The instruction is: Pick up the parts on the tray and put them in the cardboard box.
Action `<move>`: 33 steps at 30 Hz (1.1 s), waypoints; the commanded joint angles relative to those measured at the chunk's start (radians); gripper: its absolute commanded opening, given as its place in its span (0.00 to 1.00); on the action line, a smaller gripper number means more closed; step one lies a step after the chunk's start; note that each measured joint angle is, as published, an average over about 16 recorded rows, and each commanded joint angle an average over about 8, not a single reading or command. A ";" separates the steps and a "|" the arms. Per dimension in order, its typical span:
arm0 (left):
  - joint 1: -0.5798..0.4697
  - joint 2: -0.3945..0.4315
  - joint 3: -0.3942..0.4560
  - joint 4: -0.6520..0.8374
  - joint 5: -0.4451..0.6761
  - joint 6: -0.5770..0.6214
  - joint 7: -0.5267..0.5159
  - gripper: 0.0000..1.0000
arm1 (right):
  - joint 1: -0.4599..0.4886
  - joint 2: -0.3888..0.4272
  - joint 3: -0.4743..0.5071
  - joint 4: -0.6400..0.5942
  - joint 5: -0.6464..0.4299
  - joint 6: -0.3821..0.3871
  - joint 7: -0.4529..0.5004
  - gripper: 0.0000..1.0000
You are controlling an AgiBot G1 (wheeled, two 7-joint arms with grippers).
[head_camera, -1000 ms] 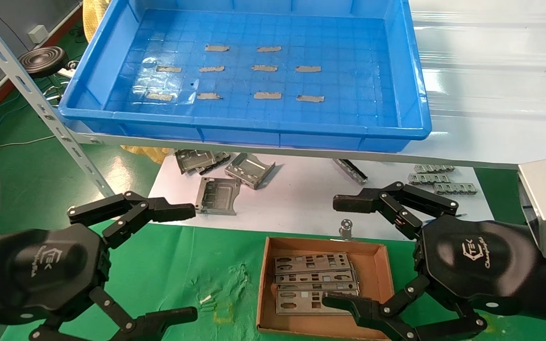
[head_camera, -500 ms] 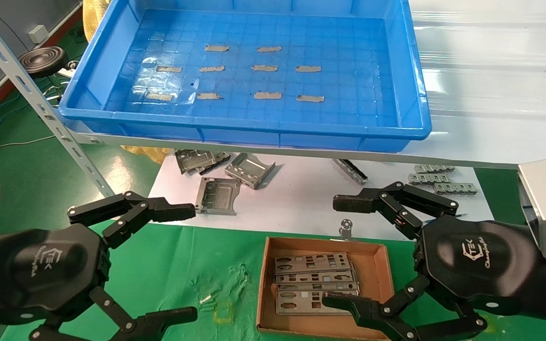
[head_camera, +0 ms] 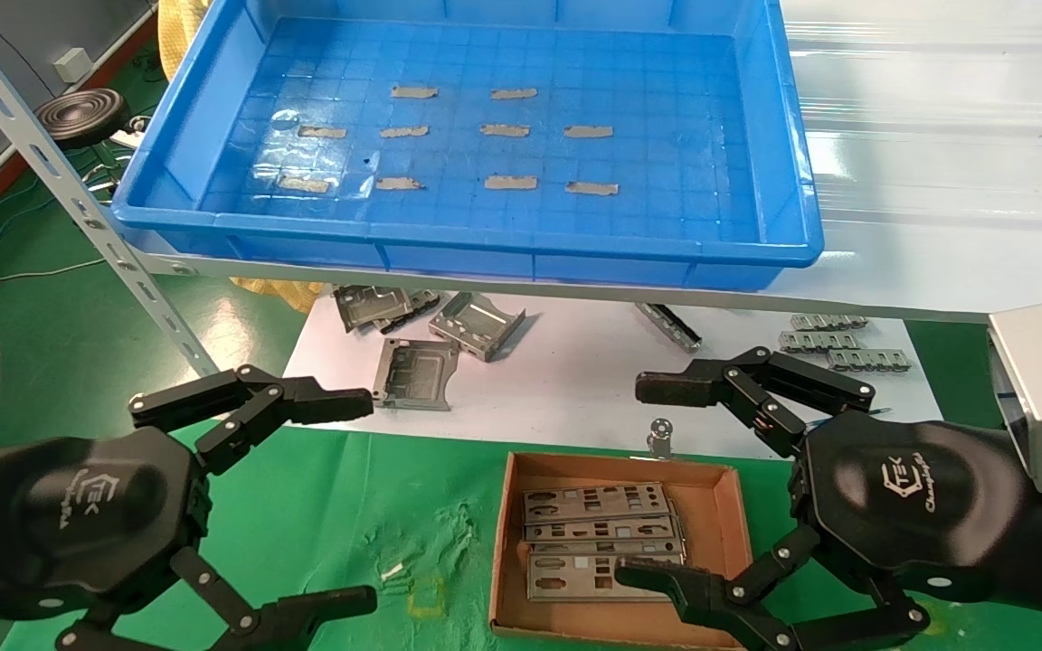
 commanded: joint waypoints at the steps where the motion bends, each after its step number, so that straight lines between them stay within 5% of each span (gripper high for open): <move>1: 0.000 0.000 0.000 0.000 0.000 0.000 0.000 1.00 | 0.000 0.000 0.000 0.000 0.000 0.000 0.000 1.00; 33: 0.000 0.000 0.000 0.000 0.000 0.000 0.000 1.00 | 0.000 0.000 0.000 0.000 0.000 0.000 0.000 1.00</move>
